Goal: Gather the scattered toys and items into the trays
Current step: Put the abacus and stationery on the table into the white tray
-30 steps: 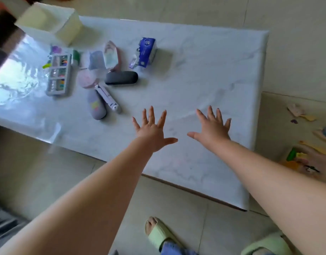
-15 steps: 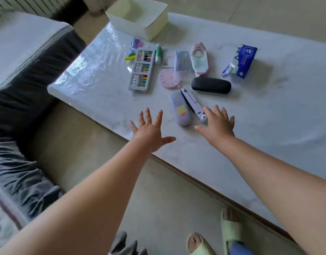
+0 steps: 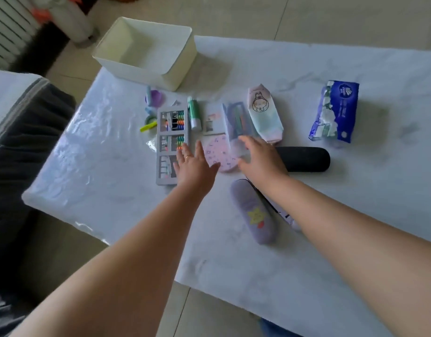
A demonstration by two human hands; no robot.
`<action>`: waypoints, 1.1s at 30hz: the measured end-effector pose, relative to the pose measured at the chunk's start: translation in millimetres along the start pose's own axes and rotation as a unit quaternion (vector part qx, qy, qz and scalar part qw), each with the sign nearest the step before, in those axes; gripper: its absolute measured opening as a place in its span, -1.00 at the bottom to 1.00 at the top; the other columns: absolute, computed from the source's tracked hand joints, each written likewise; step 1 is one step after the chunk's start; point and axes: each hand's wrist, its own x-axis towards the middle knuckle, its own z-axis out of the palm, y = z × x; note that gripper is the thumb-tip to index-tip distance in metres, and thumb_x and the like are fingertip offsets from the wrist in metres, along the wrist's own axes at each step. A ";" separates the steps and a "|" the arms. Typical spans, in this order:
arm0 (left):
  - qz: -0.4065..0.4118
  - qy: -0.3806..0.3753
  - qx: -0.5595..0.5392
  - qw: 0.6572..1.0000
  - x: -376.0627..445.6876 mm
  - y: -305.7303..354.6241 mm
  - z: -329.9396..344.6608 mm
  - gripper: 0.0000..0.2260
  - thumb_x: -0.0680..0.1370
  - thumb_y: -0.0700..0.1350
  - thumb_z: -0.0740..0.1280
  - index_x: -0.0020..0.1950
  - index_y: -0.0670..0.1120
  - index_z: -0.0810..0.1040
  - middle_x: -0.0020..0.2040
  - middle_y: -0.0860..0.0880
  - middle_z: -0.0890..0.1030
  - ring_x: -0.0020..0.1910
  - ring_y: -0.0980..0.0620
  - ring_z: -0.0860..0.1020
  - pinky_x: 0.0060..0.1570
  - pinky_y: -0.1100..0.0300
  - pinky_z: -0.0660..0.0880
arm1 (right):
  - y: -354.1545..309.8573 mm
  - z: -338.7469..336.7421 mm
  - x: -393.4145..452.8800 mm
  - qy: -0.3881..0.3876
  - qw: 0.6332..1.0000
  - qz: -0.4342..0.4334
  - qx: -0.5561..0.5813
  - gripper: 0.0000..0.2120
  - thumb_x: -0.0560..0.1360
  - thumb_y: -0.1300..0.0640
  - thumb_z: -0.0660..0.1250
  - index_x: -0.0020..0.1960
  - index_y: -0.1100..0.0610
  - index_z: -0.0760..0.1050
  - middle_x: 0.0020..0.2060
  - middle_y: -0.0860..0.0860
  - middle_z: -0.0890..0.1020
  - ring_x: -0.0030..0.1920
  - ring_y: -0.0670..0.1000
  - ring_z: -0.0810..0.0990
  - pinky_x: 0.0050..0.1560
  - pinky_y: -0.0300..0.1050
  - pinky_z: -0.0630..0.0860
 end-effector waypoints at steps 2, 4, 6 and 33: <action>-0.001 -0.002 -0.002 1.000 19.9 1.3 1.7 -0.31 0.61 0.15 0.15 0.58 -0.03 -0.16 0.56 -0.20 -0.19 0.54 -0.19 -0.18 0.50 -0.11 -0.09 | -2.8 9.9 17.1 -0.026 1.000 0.010 0.013 -0.54 0.52 0.17 0.27 0.41 0.05 0.37 0.28 0.11 0.47 0.25 0.13 0.46 0.27 0.00 0.42; 0.002 0.007 -0.012 1.000 35.3 0.1 2.7 -0.33 0.62 0.12 0.15 0.58 -0.02 -0.15 0.56 -0.19 -0.20 0.54 -0.18 -0.20 0.51 -0.10 -0.11 | -9.0 16.9 34.1 -0.057 0.998 0.024 0.015 -0.59 0.54 0.17 0.25 0.38 0.03 0.40 0.26 0.09 0.48 0.22 0.11 0.48 0.23 -0.01 0.44; -0.003 0.023 -0.025 0.999 53.7 -8.2 -0.4 -0.35 0.62 0.08 0.16 0.58 -0.01 -0.13 0.56 -0.18 -0.20 0.54 -0.18 -0.19 0.51 -0.09 -0.12 | -22.3 25.9 55.6 -0.079 0.996 0.032 0.026 -0.63 0.55 0.19 0.22 0.35 0.03 0.43 0.22 0.07 0.52 0.17 0.09 0.52 0.17 -0.06 0.47; 0.266 0.100 -0.053 0.957 277.8 -172.7 -153.6 -0.38 0.59 -0.20 0.18 0.58 -0.07 -0.05 0.57 -0.18 -0.08 0.55 -0.15 -0.11 0.52 0.03 -0.07 | -149.3 121.0 169.9 0.120 0.867 0.407 0.259 -0.79 0.54 -0.03 0.31 0.10 0.06 0.47 -0.12 0.03 0.68 -0.16 0.12 0.69 -0.05 0.20 0.61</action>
